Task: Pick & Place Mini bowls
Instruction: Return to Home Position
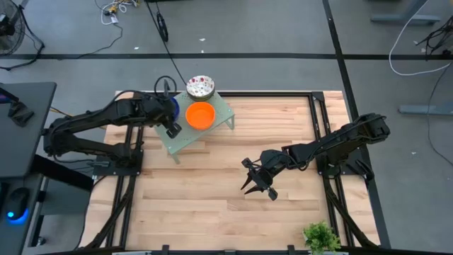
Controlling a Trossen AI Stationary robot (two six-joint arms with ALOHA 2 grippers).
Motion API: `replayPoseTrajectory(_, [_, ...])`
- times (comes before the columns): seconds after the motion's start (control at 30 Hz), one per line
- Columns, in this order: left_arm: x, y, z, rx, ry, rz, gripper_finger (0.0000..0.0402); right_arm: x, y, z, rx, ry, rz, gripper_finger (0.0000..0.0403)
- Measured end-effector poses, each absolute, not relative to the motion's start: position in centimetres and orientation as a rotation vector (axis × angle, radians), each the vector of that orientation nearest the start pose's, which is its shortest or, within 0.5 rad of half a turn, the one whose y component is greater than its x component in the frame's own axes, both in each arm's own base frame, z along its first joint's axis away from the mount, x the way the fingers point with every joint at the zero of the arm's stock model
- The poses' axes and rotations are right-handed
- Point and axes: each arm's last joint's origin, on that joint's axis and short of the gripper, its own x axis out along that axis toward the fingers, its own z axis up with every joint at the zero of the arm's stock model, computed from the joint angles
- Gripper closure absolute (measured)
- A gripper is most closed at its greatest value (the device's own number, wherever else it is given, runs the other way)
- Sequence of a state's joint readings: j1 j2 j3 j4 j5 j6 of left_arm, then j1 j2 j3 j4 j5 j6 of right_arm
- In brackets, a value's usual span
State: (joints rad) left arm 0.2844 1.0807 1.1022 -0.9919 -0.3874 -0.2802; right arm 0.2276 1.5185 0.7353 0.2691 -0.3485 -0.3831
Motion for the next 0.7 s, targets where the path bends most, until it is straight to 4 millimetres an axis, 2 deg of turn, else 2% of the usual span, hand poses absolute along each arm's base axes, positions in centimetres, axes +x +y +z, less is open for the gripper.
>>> replayPoseTrajectory(0.2, [17.7, 6.3, 32.8, -0.196, 0.878, 0.748, 0.0253, 29.5, 7.8, 19.0, -0.332, 0.407, 0.656, 0.0308])
replayPoseTrajectory(0.37, [16.0, 5.6, 35.5, -0.22, 0.83, 0.712, 0.0213, 29.5, 7.7, 19.0, -0.331, 0.408, 0.651, 0.0308])
replayPoseTrajectory(0.53, [14.1, 3.9, 37.3, -0.256, 0.665, 0.625, 0.0216, 29.5, 7.7, 18.9, -0.324, 0.419, 0.65, 0.0308])
replayPoseTrajectory(0.7, [13.3, 1.3, 36.4, -0.277, 0.423, 0.467, 0.0256, 29.4, 7.6, 18.7, -0.321, 0.443, 0.653, 0.0308])
